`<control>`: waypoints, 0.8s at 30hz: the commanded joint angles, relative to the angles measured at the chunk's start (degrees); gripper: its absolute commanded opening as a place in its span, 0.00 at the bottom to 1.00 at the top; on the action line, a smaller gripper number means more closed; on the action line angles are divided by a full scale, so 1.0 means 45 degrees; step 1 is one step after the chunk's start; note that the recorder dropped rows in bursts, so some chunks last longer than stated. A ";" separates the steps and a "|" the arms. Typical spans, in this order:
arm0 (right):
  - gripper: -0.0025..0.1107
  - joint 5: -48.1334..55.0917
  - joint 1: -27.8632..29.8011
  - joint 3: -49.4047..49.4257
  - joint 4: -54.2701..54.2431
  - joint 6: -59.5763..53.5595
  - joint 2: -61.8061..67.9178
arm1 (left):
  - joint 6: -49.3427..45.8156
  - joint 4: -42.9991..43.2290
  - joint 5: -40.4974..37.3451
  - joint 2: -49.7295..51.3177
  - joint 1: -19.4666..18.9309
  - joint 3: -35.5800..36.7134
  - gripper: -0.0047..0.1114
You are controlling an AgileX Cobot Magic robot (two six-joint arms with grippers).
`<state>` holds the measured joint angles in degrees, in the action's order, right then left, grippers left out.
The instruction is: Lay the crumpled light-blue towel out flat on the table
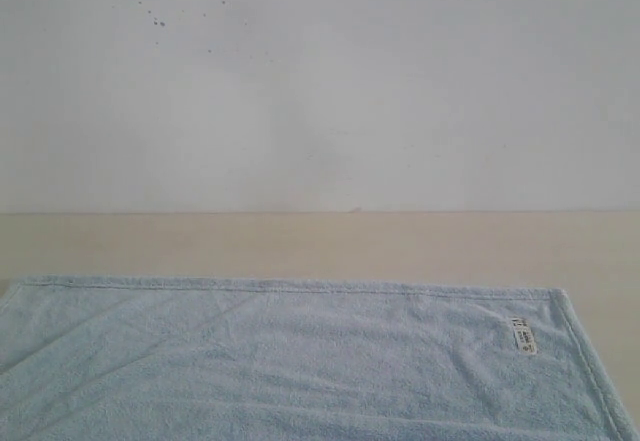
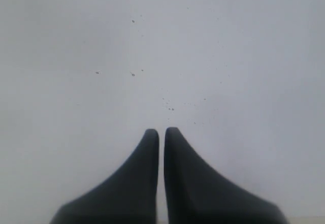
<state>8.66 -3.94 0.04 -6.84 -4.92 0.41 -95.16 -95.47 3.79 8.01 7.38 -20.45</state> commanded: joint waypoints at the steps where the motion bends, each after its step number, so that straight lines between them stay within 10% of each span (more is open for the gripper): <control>1: 0.02 -0.0042 -0.0003 -0.0008 0.0004 -0.0018 -0.0091 | 0.0628 0.1662 0.0171 -0.0826 0.0094 0.0494 0.08; 12: 0.02 -0.0042 -0.0003 -0.0008 0.0004 -0.0018 -0.0091 | 1.9066 1.7924 -0.0969 -0.1780 0.0094 0.1392 0.08; 24: 0.02 -0.0042 -0.0003 -0.0008 0.0004 -0.0018 -0.0091 | 2.0095 1.9461 -0.0094 -0.1780 0.0094 0.4430 0.08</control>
<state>8.66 -3.94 0.04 -6.84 -4.92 0.41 -5.62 -8.99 2.11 0.10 7.38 -2.15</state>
